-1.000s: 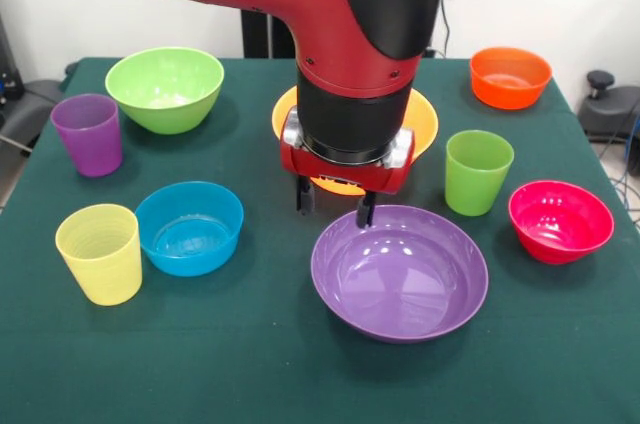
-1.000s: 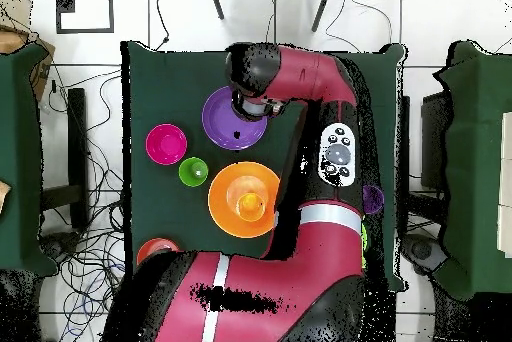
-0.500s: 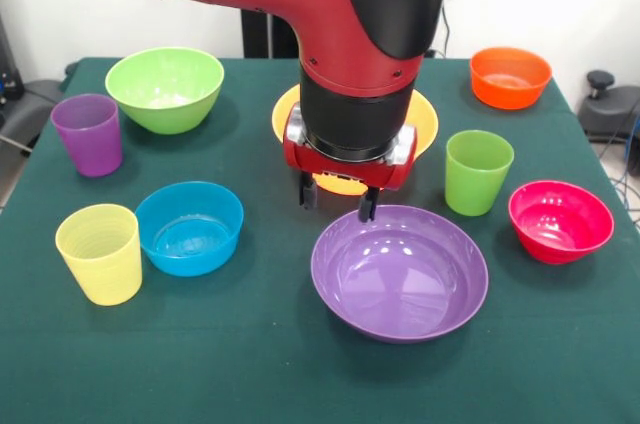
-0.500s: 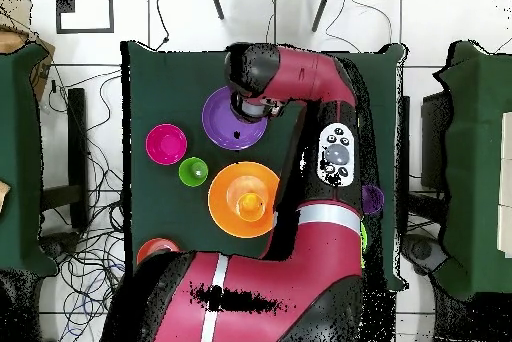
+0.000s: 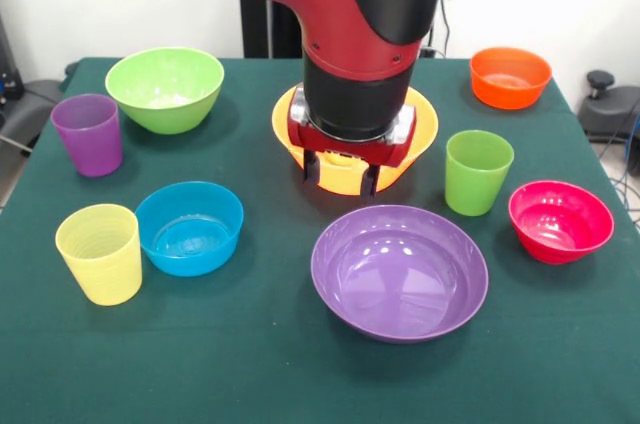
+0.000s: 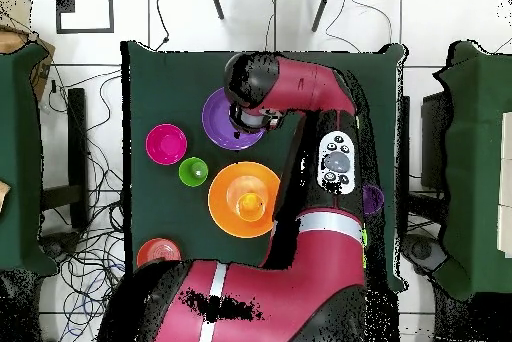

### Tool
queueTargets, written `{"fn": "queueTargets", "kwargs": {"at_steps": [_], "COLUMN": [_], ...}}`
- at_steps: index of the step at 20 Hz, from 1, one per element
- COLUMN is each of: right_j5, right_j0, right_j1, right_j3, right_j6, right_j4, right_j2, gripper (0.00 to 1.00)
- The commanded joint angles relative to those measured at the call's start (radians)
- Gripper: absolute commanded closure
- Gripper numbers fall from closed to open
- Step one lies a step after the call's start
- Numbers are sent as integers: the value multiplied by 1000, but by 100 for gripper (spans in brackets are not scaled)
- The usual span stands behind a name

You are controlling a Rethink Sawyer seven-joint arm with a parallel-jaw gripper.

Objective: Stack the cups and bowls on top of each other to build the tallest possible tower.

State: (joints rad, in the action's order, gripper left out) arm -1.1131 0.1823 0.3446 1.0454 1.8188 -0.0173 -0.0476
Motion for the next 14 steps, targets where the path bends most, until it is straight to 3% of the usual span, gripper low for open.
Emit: {"fn": "queueTargets", "kwargs": {"at_steps": [1,9,11,14], "right_j5": [40,75,52,-7], "right_j0": [6,8,6,4], "right_j1": [15,-9,-22,29], "right_j3": [121,132,107,130], "right_j6": [-61,-64,-58,-64], "right_j4": [-67,-86,-82,-54], "right_j2": [57,59,60,71], "gripper": [0,0,0,0]}}
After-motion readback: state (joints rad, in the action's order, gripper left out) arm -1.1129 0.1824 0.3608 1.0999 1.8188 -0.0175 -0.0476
